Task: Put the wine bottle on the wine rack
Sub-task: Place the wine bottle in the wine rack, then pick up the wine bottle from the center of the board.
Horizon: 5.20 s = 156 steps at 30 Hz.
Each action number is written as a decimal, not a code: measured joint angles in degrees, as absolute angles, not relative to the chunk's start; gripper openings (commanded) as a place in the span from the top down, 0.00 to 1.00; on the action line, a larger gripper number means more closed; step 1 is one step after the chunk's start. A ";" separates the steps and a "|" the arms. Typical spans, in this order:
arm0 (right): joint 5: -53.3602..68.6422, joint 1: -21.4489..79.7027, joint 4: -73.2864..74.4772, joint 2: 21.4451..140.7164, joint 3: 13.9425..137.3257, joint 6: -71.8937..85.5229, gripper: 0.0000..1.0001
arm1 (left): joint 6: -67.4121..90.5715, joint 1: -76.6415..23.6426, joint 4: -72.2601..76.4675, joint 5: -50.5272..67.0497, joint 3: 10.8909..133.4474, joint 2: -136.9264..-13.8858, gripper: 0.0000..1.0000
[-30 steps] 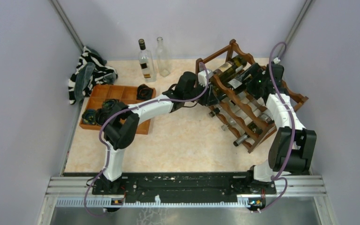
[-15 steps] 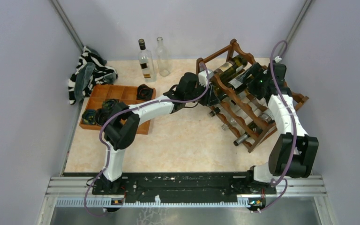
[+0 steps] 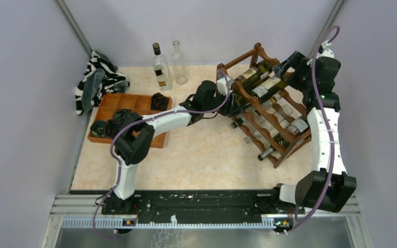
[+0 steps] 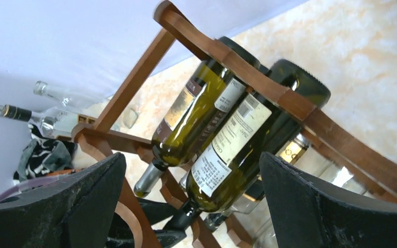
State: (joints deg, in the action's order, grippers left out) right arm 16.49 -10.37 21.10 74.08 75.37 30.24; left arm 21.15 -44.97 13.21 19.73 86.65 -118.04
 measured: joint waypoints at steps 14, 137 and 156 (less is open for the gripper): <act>31.44 -10.74 23.66 69.73 77.73 13.28 0.01 | 20.05 -44.47 16.69 16.25 80.09 -111.33 0.22; 51.40 30.41 26.96 71.66 61.67 -16.82 0.02 | 44.36 -41.21 26.52 0.27 37.41 -59.55 1.00; 46.19 33.54 15.59 74.52 55.88 -10.13 1.00 | 47.35 -46.26 28.73 -9.34 37.21 -62.63 0.41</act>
State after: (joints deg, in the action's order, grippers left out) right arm 46.19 33.54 15.59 74.52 55.88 -10.13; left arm 47.35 -46.26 28.73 -9.34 37.21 -62.63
